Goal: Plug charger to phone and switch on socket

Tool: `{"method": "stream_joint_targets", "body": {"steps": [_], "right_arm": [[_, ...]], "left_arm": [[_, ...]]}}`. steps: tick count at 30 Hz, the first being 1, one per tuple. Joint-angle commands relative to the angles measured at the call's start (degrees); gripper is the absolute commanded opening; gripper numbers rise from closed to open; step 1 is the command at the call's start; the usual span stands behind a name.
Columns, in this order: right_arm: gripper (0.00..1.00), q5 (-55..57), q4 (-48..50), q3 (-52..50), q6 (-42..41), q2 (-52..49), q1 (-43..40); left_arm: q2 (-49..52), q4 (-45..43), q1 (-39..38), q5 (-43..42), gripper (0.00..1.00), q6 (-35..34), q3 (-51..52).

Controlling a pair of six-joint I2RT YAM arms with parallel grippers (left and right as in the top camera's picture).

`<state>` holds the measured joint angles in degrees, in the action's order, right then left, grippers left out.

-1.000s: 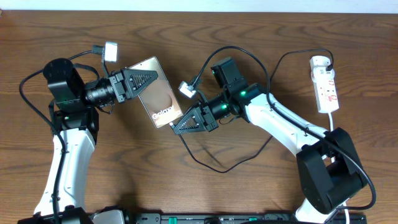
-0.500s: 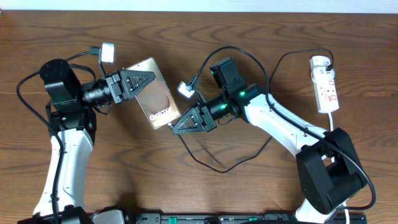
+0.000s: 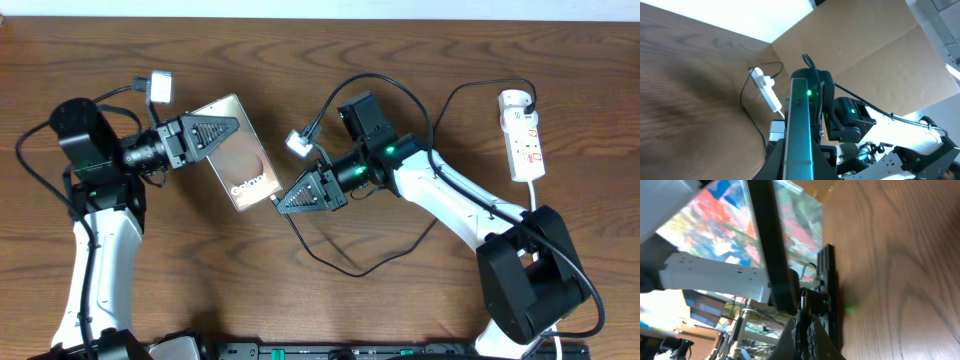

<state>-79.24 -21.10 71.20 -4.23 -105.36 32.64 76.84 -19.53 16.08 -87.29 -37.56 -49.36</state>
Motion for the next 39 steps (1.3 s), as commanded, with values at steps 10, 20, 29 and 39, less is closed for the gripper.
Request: {"method": "stream_joint_targets", "body": {"steps": [10,20,29,39], "right_arm": [[0.01,36.5,-13.6,1.1,-6.5,0.3,-0.5],[0.01,68.9,-25.0,1.1,-21.0,0.3,-1.6],[0.01,73.5,-23.5,-4.9,-25.9,0.3,-0.1],[0.08,73.8,-22.6,-7.5,-28.1,0.3,0.0]], "left_arm": [[0.2,-0.3,6.2,-2.8,0.08,-2.8,-0.3],[0.2,-0.3,6.7,-2.8,0.07,-3.1,-0.3],[0.2,1.0,6.7,-2.8,0.08,-3.7,-0.3],[0.2,1.0,6.7,-2.8,0.08,-3.7,-0.3]]}}
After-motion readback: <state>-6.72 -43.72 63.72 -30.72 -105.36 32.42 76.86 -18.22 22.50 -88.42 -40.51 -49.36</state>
